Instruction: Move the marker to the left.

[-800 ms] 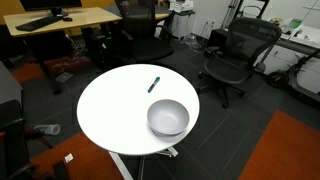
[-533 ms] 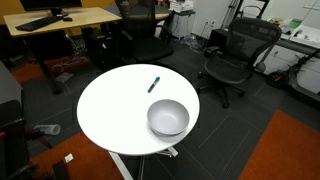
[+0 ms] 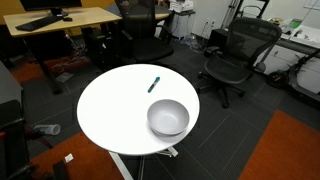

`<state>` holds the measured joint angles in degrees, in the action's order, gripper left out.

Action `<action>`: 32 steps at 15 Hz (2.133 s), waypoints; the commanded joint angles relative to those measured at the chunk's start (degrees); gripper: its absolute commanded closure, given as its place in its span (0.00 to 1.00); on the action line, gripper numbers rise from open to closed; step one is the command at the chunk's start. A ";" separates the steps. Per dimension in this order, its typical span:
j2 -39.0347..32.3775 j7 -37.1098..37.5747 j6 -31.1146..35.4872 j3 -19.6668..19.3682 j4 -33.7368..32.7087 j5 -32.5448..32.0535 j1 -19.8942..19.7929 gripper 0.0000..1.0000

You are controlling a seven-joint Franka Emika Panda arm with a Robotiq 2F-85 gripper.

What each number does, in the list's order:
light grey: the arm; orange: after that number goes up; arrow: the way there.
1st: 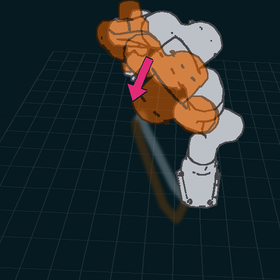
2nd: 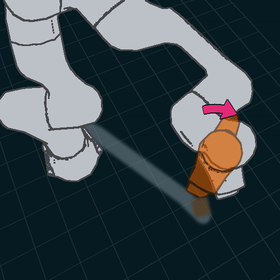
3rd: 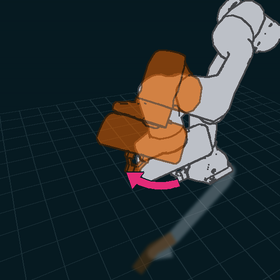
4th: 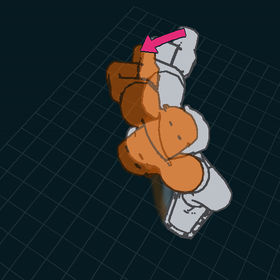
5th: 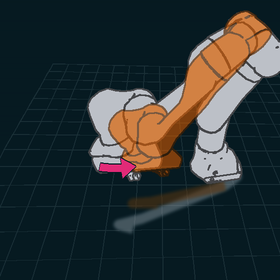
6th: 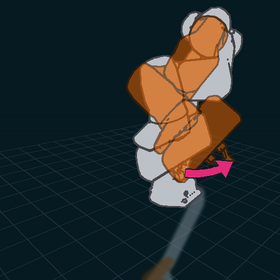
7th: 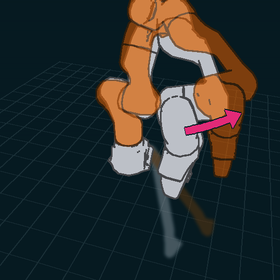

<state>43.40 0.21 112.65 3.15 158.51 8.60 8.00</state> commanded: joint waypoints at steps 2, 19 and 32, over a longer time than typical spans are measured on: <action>-11.57 -5.05 5.07 -1.10 -8.59 -6.89 -3.19 0.00; -59.46 -22.64 30.33 -3.70 -40.40 -8.10 -8.12 0.00; -81.55 -22.64 26.31 -0.42 -65.16 -10.81 -11.61 0.00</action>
<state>-33.92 -21.48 142.18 1.97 99.43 -0.98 -2.65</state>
